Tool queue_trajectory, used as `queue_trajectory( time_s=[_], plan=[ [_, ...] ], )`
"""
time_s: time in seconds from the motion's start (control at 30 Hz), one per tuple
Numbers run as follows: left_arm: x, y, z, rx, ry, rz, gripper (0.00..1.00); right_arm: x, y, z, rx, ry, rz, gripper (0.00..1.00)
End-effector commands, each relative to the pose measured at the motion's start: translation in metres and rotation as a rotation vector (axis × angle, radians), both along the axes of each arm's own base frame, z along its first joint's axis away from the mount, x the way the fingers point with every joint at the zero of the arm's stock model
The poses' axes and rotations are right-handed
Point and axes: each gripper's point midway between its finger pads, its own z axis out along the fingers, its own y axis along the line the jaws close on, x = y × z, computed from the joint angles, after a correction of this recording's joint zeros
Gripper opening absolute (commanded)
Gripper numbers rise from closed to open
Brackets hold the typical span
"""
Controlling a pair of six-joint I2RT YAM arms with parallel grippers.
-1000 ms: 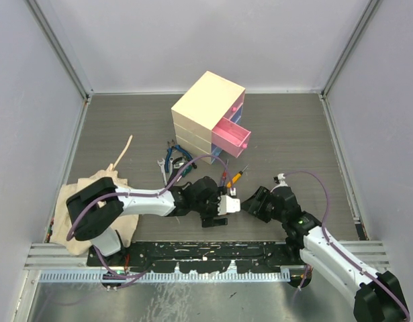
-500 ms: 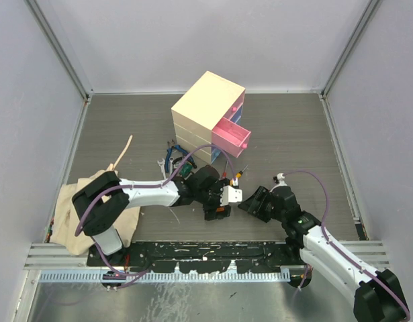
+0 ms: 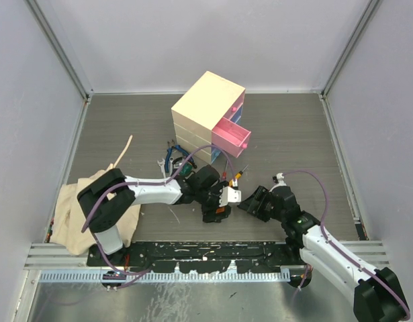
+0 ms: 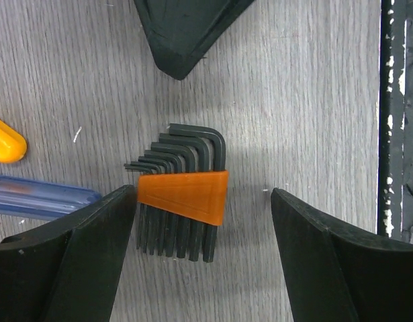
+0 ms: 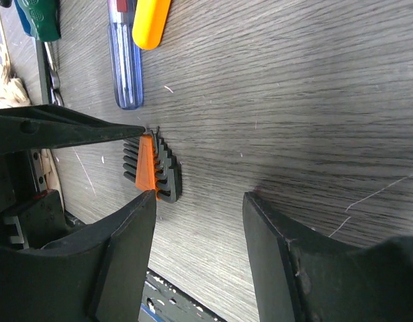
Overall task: Sort the tools into containers
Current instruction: Pick up the engineering item from the center of the board.
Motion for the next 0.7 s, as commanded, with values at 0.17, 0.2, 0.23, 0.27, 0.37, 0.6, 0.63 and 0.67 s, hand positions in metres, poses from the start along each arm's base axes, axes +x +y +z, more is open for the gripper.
queue_trajectory(
  time_s=[0.17,0.2,0.23,0.27,0.37,0.6,0.63,0.67],
  plan=[
    [0.021,-0.016,0.007,-0.022,-0.014,0.046,0.84,0.001,0.001,0.0,0.005,-0.008,0.005,0.59],
    [0.023,-0.015,0.006,-0.021,-0.009,0.048,0.84,0.001,0.001,0.0,0.005,-0.006,0.004,0.6],
    [0.024,-0.015,0.006,-0.02,-0.003,0.049,0.84,0.001,0.001,0.0,0.006,-0.008,0.005,0.6],
    [0.025,-0.013,0.005,-0.014,0.002,0.048,0.84,0.001,0.001,0.0,0.006,-0.007,0.005,0.6],
    [0.021,-0.006,0.002,0.018,0.012,0.013,0.81,0.001,0.001,-0.001,0.002,-0.006,0.006,0.6],
    [0.006,0.009,0.0,0.056,0.049,-0.013,0.8,0.002,0.001,-0.001,-0.002,-0.005,0.01,0.6],
    [0.004,0.01,-0.001,0.059,0.059,-0.014,0.79,0.002,0.002,-0.002,0.0,-0.004,0.01,0.59],
    [0.003,0.01,-0.002,0.061,0.066,-0.015,0.79,0.002,0.002,-0.002,0.0,-0.003,0.013,0.6]
  ],
)
